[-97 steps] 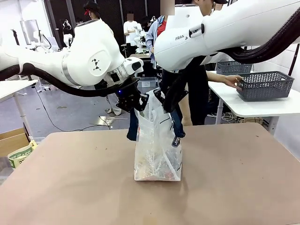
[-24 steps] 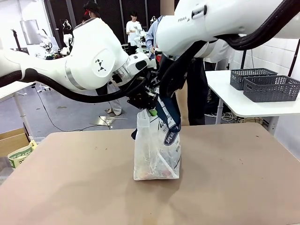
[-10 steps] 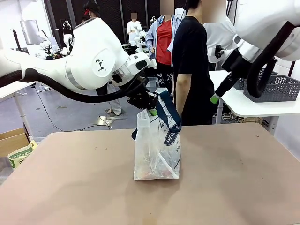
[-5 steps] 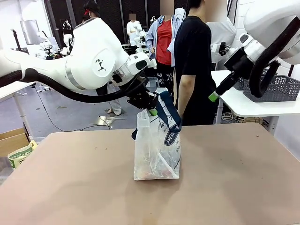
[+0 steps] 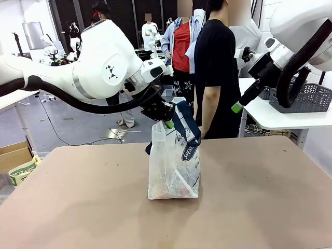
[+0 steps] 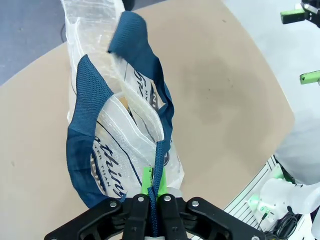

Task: Transfer purchased items from the store into the shopping bag.
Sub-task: Move the Reusable shopping bag to the right side of the table.

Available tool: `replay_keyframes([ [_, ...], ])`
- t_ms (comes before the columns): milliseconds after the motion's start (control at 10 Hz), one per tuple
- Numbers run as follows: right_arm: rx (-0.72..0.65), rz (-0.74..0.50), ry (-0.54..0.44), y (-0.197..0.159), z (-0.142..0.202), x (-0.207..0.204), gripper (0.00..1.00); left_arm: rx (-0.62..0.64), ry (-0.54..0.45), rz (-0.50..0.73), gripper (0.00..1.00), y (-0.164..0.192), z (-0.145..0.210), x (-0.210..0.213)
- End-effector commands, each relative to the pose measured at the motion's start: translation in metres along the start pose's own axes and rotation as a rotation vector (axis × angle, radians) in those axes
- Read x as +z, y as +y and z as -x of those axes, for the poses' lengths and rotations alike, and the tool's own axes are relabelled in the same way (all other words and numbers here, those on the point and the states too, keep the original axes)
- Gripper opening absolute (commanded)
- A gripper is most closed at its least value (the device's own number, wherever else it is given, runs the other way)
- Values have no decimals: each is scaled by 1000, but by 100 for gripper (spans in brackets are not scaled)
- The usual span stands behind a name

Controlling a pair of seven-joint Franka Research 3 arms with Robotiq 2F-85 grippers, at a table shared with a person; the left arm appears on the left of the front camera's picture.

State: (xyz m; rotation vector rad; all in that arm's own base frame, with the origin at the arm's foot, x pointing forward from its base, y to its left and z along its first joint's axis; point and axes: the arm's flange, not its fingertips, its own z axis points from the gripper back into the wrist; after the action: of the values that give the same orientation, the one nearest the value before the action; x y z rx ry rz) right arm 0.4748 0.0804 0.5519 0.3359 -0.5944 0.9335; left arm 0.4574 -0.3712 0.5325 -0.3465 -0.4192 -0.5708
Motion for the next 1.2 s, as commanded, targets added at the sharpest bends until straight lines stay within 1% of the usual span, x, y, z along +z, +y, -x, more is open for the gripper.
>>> replay_keyframes([
  [0,11,4,13,0,1,1,100,0,64,-87,0,-9,-21,17],
  [100,11,4,13,0,1,1,100,-5,87,-118,0,-12,-29,25],
  [200,11,4,13,0,1,1,100,-30,115,-193,0,-14,-38,36],
  [300,11,4,13,0,1,1,100,-29,135,-229,0,-13,-45,45],
  [500,11,4,13,0,1,1,100,1,111,-273,0,-3,-50,66],
  [600,11,4,13,0,1,1,100,22,94,-306,0,7,-46,81],
  [800,11,4,13,0,1,1,100,34,63,-356,0,35,-24,116],
  [1000,11,4,13,0,1,1,100,100,27,-405,0,64,9,149],
  [1100,11,4,13,0,1,1,100,120,27,-420,0,81,32,165],
])
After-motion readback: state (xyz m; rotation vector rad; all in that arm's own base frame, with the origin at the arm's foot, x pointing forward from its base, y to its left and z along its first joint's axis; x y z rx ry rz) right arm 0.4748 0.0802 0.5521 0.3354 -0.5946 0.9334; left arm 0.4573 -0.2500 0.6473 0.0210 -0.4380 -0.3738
